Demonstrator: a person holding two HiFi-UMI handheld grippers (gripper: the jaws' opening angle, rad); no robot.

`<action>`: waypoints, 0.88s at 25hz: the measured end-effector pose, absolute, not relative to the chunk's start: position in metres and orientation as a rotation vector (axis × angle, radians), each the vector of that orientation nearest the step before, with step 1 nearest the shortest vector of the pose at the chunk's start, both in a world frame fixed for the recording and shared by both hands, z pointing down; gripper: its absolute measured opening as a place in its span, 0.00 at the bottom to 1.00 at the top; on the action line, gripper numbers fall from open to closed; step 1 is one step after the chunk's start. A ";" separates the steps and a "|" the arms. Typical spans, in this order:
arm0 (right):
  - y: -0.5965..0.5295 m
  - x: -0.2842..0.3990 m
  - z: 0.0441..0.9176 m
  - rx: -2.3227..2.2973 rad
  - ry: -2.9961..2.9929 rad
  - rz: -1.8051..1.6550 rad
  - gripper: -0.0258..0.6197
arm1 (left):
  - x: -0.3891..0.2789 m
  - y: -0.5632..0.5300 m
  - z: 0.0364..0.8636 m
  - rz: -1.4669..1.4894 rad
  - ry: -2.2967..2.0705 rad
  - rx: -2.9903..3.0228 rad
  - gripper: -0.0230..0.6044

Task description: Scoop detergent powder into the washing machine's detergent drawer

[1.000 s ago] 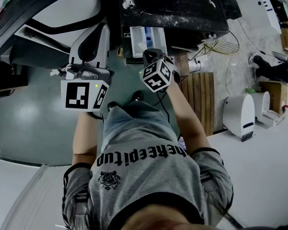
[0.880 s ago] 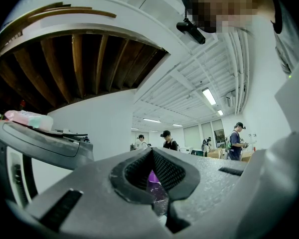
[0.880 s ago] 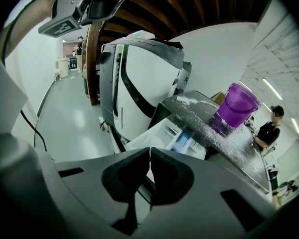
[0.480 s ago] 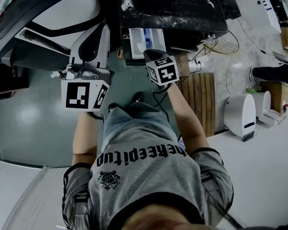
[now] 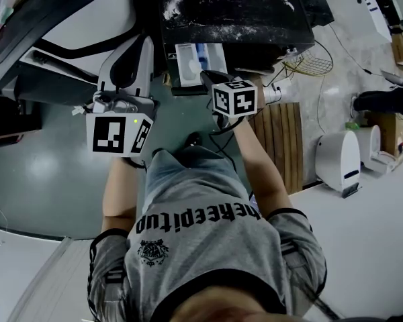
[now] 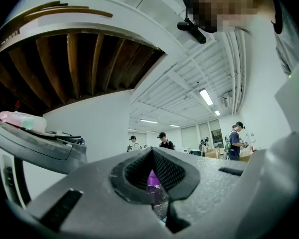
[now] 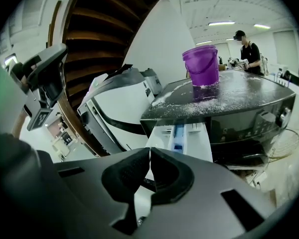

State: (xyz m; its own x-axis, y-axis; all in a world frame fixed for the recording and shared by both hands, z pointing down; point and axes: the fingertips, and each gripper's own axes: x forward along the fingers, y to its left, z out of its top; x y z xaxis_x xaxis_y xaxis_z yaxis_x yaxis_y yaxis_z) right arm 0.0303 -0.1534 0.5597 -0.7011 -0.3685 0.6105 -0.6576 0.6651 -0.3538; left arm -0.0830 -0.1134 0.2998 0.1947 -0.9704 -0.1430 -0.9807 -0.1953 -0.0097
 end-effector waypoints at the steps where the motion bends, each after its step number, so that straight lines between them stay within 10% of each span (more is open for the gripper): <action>1: -0.154 0.031 0.558 0.798 -2.392 0.800 0.05 | -0.081 -0.114 0.299 0.162 1.924 -2.352 0.04; 22: -0.177 0.057 0.492 1.128 -2.566 1.052 0.05 | -0.060 -0.138 0.283 0.188 1.750 -2.475 0.04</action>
